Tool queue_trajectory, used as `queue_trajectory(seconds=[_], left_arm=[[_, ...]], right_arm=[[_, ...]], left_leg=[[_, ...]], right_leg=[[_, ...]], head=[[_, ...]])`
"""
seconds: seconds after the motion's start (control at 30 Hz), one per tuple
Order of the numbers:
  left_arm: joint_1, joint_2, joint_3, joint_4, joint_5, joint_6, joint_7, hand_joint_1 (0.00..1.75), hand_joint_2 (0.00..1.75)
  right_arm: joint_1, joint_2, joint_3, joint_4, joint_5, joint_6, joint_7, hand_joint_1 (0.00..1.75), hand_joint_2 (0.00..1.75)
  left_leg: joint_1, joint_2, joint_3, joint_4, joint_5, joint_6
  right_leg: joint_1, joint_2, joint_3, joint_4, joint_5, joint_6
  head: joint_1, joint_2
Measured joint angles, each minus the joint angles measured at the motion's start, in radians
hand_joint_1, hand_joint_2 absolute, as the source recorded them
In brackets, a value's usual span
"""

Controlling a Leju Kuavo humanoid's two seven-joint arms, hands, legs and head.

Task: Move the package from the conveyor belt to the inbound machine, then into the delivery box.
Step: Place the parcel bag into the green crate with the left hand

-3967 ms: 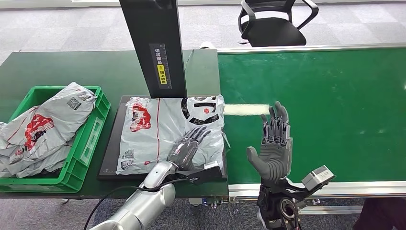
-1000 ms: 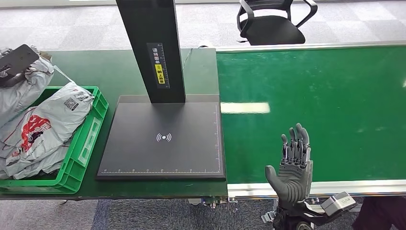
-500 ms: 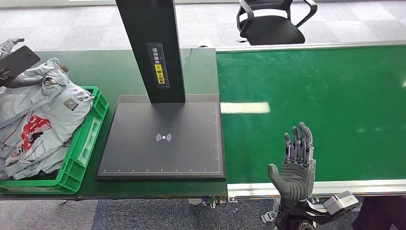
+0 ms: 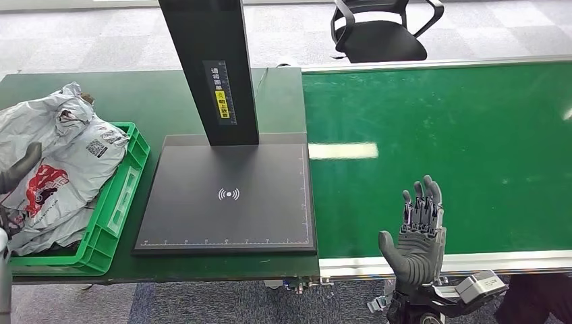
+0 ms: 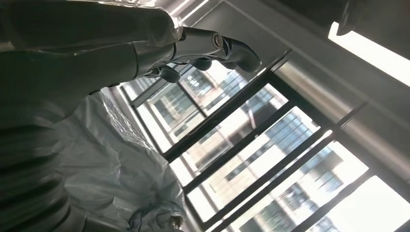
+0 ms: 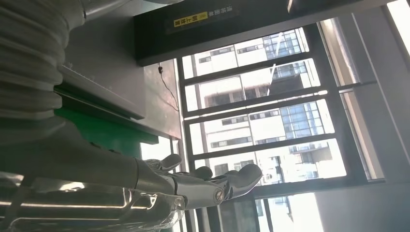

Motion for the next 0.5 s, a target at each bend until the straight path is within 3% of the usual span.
queue_trajectory(seconds=[0.13, 0.27, 0.37, 0.5], left_arm=[[0.257, -0.138, 0.034, -0.264, 0.080, 0.100, -0.161, 0.00, 1.75], [0.435, -0.268, -0.061, -0.441, 0.035, 0.185, -0.188, 0.00, 1.75], [0.506, -0.328, -0.199, -0.485, 0.013, 0.178, -0.189, 0.00, 1.75], [0.531, -0.399, -0.370, -0.445, 0.052, 0.037, -0.188, 0.00, 1.75]], right_arm=[[0.000, 0.001, 0.001, 0.000, -0.009, -0.015, 0.000, 0.00, 1.75], [-0.002, 0.005, 0.004, 0.000, -0.011, -0.024, 0.000, 0.00, 1.75], [-0.010, 0.005, 0.012, 0.004, -0.010, -0.030, 0.006, 0.00, 1.75], [-0.038, 0.005, 0.038, 0.036, 0.047, -0.071, 0.022, 0.00, 1.75]], left_leg=[[-0.001, -0.001, 0.000, 0.000, -0.002, 0.001], [-0.001, -0.003, 0.001, 0.000, -0.003, 0.002], [-0.001, -0.005, 0.002, 0.000, -0.003, 0.002], [-0.001, -0.007, 0.005, 0.000, -0.003, 0.002]], right_leg=[[-0.001, 0.000, 0.001, -0.001, -0.002, 0.001], [-0.001, -0.003, 0.003, -0.002, -0.003, 0.002], [-0.001, -0.004, 0.005, -0.002, -0.003, 0.002], [-0.001, -0.005, 0.009, -0.002, -0.003, 0.002]], head=[[0.000, 0.000], [0.000, 0.000], [0.000, 0.000], [0.000, 0.000]])
